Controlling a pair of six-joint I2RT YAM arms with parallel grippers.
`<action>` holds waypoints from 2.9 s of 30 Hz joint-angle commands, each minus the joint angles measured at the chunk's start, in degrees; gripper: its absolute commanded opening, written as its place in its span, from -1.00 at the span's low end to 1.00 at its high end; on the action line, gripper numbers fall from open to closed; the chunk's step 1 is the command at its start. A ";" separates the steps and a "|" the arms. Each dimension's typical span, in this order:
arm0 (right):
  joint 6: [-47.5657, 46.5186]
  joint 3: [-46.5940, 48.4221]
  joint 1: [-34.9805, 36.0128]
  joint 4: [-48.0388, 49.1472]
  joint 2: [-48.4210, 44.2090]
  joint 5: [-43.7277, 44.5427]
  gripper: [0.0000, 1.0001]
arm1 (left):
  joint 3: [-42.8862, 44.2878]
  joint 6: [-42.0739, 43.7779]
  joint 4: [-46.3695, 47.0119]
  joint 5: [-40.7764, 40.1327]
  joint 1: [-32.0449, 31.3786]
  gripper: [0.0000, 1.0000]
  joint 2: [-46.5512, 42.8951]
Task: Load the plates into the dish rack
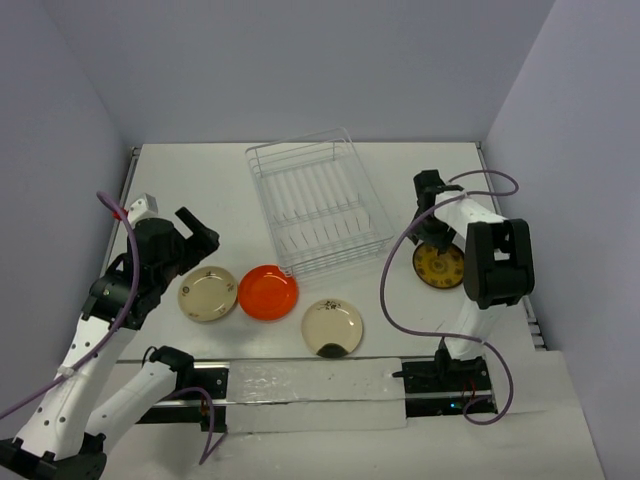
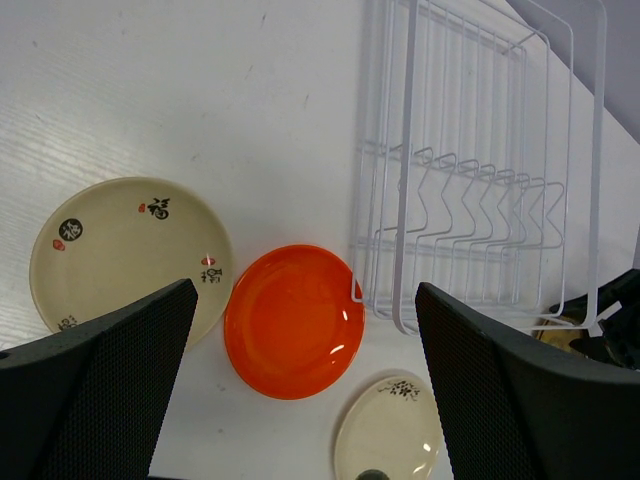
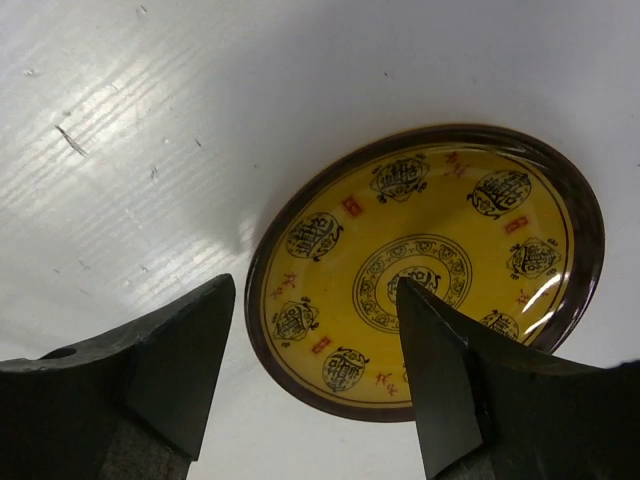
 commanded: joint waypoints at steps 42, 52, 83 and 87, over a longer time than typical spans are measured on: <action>-3.04 7.33 4.87 -6.30 -18.66 11.24 -1.00 | 1.69 0.66 2.68 0.65 0.44 0.99 0.64; -26.25 15.84 4.96 7.82 -33.17 -35.44 -1.00 | 1.66 0.42 2.34 -0.62 0.44 0.99 0.45; -45.42 49.90 7.62 -14.86 6.88 -76.06 -1.00 | 6.09 1.81 -2.25 -4.08 0.44 0.99 1.30; -46.06 46.84 5.66 -14.49 6.70 -77.67 -1.00 | 5.91 1.57 -1.83 -4.89 0.44 0.99 2.15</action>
